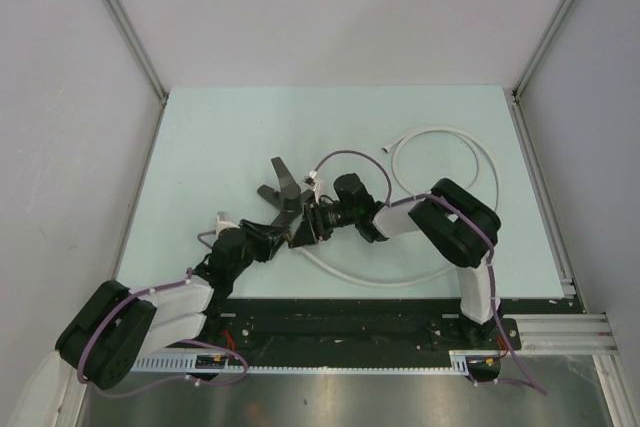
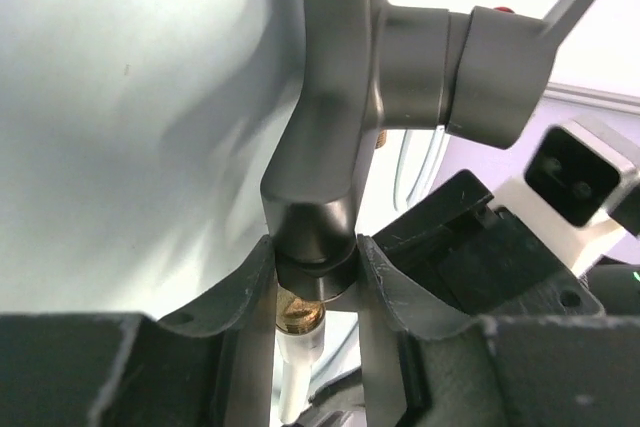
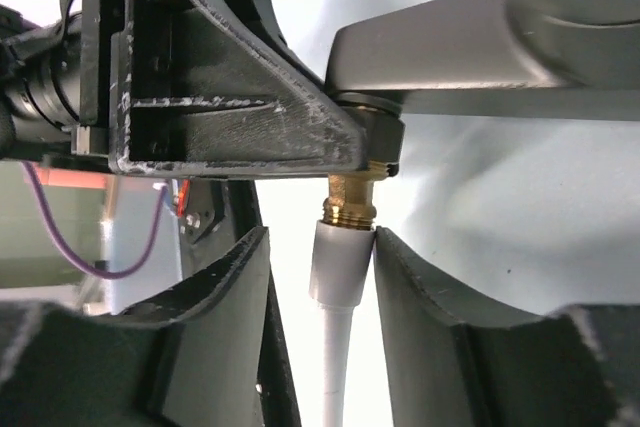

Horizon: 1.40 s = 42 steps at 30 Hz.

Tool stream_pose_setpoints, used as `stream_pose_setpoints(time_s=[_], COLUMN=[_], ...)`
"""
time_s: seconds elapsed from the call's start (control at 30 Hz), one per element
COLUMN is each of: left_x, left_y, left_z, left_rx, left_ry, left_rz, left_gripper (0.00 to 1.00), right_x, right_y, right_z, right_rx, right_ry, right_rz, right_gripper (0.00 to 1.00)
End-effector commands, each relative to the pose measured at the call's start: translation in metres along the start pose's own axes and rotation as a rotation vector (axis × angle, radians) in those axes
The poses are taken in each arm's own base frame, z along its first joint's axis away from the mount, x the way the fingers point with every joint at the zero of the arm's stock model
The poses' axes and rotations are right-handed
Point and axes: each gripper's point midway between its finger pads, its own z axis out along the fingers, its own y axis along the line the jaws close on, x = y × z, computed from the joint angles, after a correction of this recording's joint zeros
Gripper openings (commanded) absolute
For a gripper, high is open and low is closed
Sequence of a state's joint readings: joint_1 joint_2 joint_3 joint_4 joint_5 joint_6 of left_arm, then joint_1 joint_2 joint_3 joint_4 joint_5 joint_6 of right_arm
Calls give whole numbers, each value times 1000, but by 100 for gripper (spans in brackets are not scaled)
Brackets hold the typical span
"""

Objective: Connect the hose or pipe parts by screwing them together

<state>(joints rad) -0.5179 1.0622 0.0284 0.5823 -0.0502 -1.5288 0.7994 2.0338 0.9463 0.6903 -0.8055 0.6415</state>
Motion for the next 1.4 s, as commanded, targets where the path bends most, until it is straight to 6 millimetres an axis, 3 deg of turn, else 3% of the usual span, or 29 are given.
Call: stream_pose_setpoints(time_s=[0.0,0.17,0.33,0.43,0.5,0.7,0.97,1.37], left_x=[15,16,17,17,17,18,19,18], left_y=[19,17,15,15,14,11,13,18], left_z=[-12,-11,-11,-11,-11,-11,-11,-12], left_rx=[0,2,7,7,8,15,12,-4], left_ry=[74,81,84,83,83,90,93,92], left_rz=[1,2,1,1,2,2,-1,-4], left_gripper=[0,0,1,0,0,0,0,0], right_x=[-35,-38,-35,-37,-28,-12,6,16], right_y=[52,37,26,24,30,35,17,7], right_z=[-6,-18,-27,-34,-30,-19,-9,1], right_rx=[28,307,638,779,834,925,1017,1075], right_ry=[-66,-74,-52,-38,-16,30,77,74], right_rz=[-297,-488,-801,-946,-1036,-1232,-1318,-1383], right_gripper=[53,70,75,75,75,73,68,58])
